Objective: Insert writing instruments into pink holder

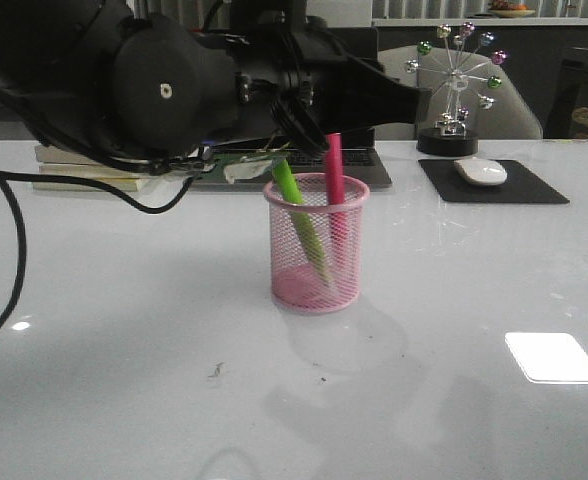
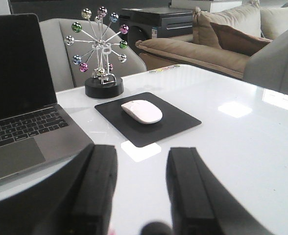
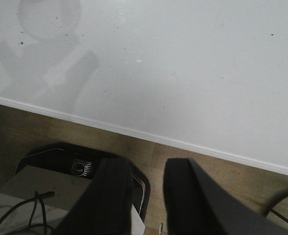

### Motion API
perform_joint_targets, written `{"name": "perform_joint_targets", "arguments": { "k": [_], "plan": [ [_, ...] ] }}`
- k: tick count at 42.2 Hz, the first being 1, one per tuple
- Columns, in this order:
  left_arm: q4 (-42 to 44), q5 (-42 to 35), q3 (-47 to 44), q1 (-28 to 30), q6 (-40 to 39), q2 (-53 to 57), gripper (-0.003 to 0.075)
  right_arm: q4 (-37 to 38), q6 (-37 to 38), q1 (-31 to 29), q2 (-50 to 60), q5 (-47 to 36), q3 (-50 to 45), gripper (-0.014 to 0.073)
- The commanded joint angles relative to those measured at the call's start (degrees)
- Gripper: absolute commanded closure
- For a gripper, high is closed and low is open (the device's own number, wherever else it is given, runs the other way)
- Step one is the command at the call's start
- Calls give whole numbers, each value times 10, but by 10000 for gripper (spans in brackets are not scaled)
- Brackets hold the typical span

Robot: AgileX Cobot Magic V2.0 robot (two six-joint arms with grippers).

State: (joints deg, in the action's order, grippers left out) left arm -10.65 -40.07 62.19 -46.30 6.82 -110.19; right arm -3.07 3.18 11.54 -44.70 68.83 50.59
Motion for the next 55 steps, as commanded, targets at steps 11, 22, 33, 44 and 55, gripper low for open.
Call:
{"name": "perform_joint_targets", "arguments": {
  "k": [11,22,33,44,55],
  "plan": [
    [4,272,18,18,51,225,360,4,-1,-3,3,-20,15,285],
    [19,560,10,44,51,447,360,4,-1,-3,3,-20,15,285],
    [38,646,-103,49,51,658,360,20,-16,-3,3,-84,15,285],
    [38,782,-193,49,47,831,360,19,-16,-3,3,-94,15,285],
    [145,872,-216,49,-43,875,360,-1,-39,1,4,-116,14,285]
  ]
}}
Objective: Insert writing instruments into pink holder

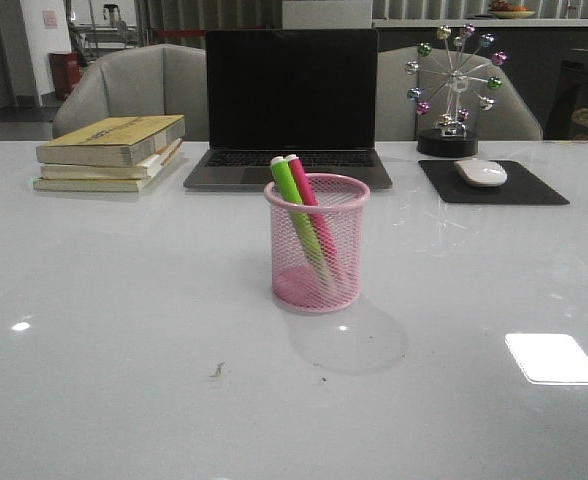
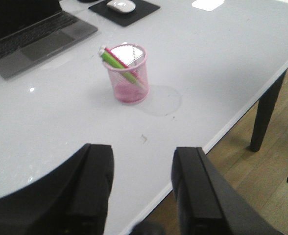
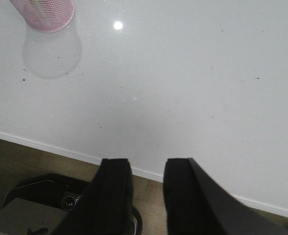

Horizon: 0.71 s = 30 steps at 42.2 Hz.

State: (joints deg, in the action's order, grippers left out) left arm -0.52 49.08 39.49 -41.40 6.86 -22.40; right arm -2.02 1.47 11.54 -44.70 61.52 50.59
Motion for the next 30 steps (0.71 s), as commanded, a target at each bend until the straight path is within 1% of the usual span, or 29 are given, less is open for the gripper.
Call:
{"name": "perform_joint_targets", "arguments": {
  "k": [1,6,8,10,13,14,17,18,20,30],
  "plan": [
    [53,-15,10,0,-45,-3,360,-16,-32,3,6,-47,14,285],
    [57,-13,10,0,-45,-3,366,-44,-68,8,26,-90,-10,285],
    [57,-13,10,0,-45,-3,390,-47,-77,10,35,-108,-23,289],
    [59,-13,10,0,-45,-3,423,-47,-77,10,44,-119,-35,312],
    [62,-13,10,0,-45,-3,508,-47,-77,10,53,-136,-54,395],
    [62,-13,10,0,-45,-3,544,-47,-77,10,55,-141,-61,447],
    [62,-13,10,0,-45,-3,622,-47,-77,10,56,-153,-71,543],
    [62,-13,10,0,-45,-3,634,-47,-77,10,56,-153,-72,543],
    [62,-13,10,0,-45,-3,626,-47,-77,10,56,-150,-72,529],
    [62,-13,10,0,-45,-3,629,-47,-77,10,56,-149,-72,537]
  ]
}}
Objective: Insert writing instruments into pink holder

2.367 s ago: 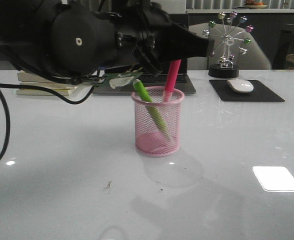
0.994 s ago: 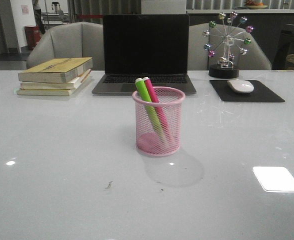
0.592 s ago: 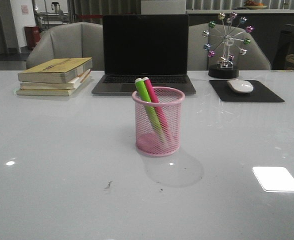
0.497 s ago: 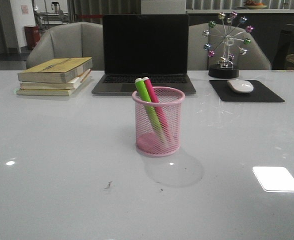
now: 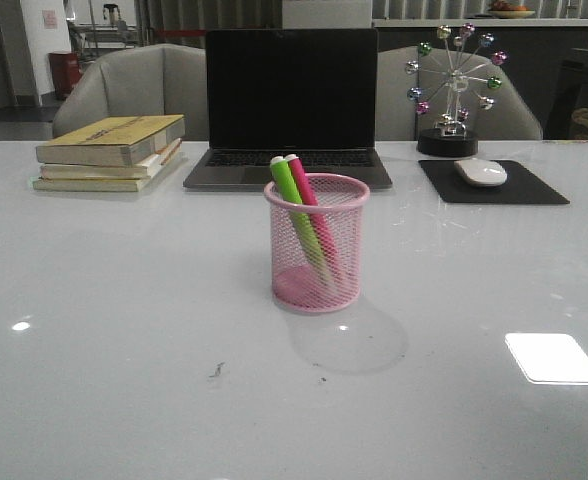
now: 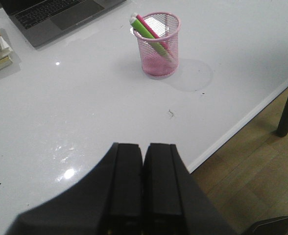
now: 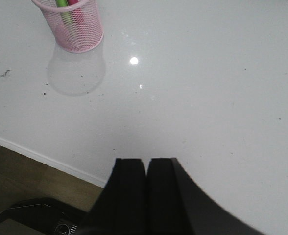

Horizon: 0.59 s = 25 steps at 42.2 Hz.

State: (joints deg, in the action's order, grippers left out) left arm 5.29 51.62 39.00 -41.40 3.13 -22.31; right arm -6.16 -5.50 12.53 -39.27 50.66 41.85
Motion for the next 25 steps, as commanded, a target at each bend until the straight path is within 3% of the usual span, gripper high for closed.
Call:
{"name": "perform_joint_targets", "arguments": {
  "k": [1,7,14,18,25],
  "plan": [
    [3,-38,15,0,-8,-4,629,-5,-7,0,2,-40,15,537],
    [3,-38,15,0,-8,-4,629,-5,-7,0,2,-40,15,537],
    [3,-105,-36,30,-8,51,629,-5,-7,0,2,-39,15,537],
    [5,-169,-86,101,-8,89,629,-5,-7,0,2,-39,15,537],
    [-41,-388,-240,254,-8,163,629,-5,-7,0,2,-39,15,537]
  ]
}}
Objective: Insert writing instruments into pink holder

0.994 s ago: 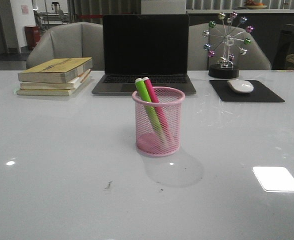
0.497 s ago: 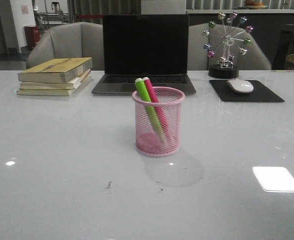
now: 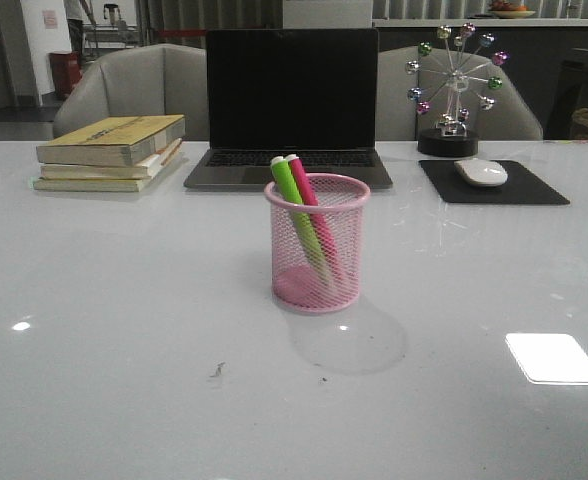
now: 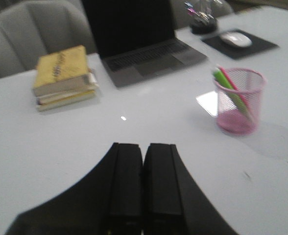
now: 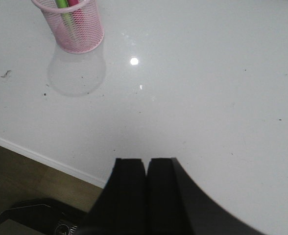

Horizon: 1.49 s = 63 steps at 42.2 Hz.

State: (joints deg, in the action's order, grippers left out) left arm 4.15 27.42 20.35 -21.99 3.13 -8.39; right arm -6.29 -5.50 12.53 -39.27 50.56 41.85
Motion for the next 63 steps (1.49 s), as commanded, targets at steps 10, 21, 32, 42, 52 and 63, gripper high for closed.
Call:
{"name": "perform_joint_targets", "arguments": {
  "k": [10,21,32,42,52,63],
  "plan": [
    [-115,-250,-187,152,-8,100,629,-4,-7,0,2,-38,15,537],
    [-74,-296,-208,134,-4,99,629,-4,-7,0,2,-35,15,537],
    [-79,-318,-208,128,-4,99,629,-4,-7,0,2,-35,15,537],
    [-79,-318,-208,129,-4,99,629,-4,-7,0,2,-35,15,537],
    [-79,-318,-208,159,-4,99,629,-4,-7,0,2,-35,15,537],
    [-79,-318,-208,182,-4,98,629,-4,-7,0,2,-35,15,537]
  ]
}}
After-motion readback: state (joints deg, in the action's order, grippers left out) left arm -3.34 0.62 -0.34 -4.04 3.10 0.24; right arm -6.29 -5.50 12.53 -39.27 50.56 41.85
